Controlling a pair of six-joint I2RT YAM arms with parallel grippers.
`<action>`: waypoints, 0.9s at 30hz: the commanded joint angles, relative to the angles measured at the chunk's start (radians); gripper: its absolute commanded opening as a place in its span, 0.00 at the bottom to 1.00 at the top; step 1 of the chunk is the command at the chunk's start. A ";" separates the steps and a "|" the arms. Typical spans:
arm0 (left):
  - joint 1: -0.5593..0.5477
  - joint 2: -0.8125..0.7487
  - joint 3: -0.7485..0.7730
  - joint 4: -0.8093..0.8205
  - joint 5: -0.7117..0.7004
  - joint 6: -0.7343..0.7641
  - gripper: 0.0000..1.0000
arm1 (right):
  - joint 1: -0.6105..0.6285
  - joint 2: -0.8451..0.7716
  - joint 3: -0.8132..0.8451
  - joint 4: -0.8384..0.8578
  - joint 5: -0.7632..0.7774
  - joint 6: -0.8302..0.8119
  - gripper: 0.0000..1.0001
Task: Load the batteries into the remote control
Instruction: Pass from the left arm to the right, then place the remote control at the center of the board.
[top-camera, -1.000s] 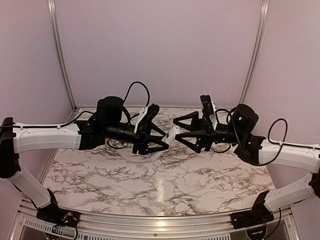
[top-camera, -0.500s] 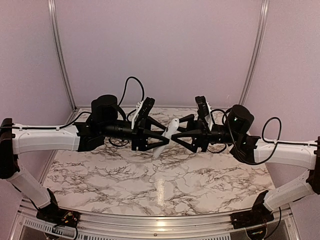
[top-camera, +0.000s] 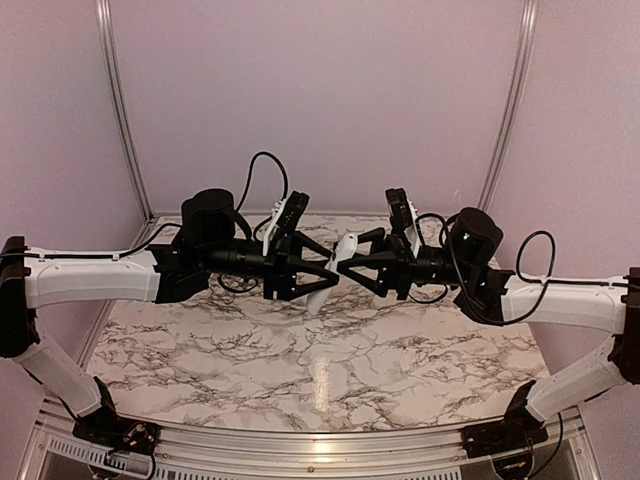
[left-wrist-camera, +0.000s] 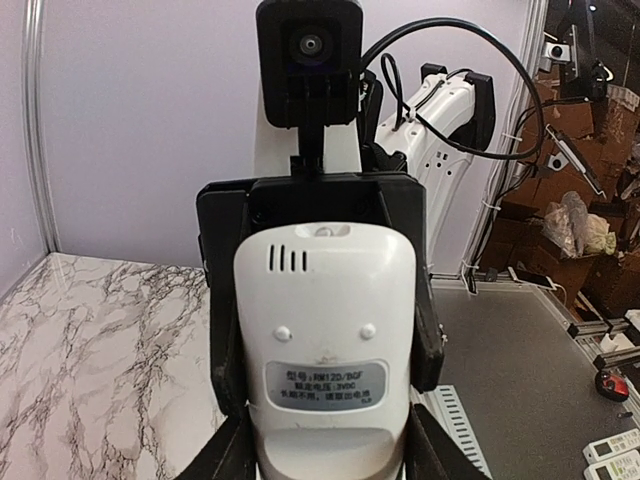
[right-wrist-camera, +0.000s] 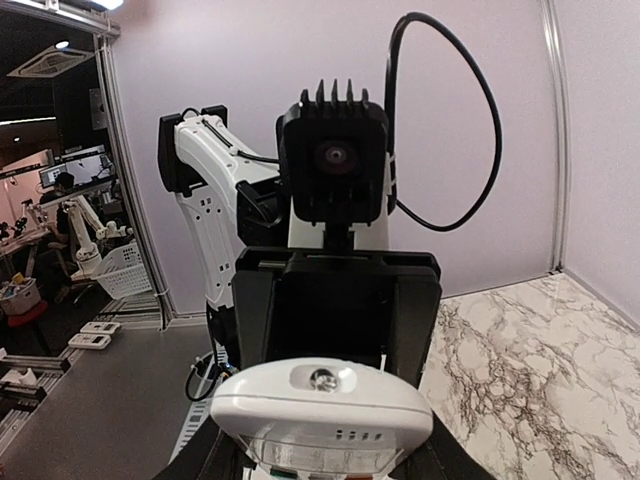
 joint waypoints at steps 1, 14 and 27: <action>0.005 0.019 0.004 0.021 -0.018 0.008 0.27 | 0.011 -0.004 0.043 -0.002 0.010 0.007 0.39; 0.057 -0.070 -0.059 -0.037 -0.258 -0.045 0.97 | -0.027 -0.040 0.079 -0.236 0.133 -0.005 0.00; 0.079 -0.099 -0.047 -0.296 -0.885 -0.216 0.99 | -0.059 0.112 0.388 -1.017 0.506 -0.057 0.00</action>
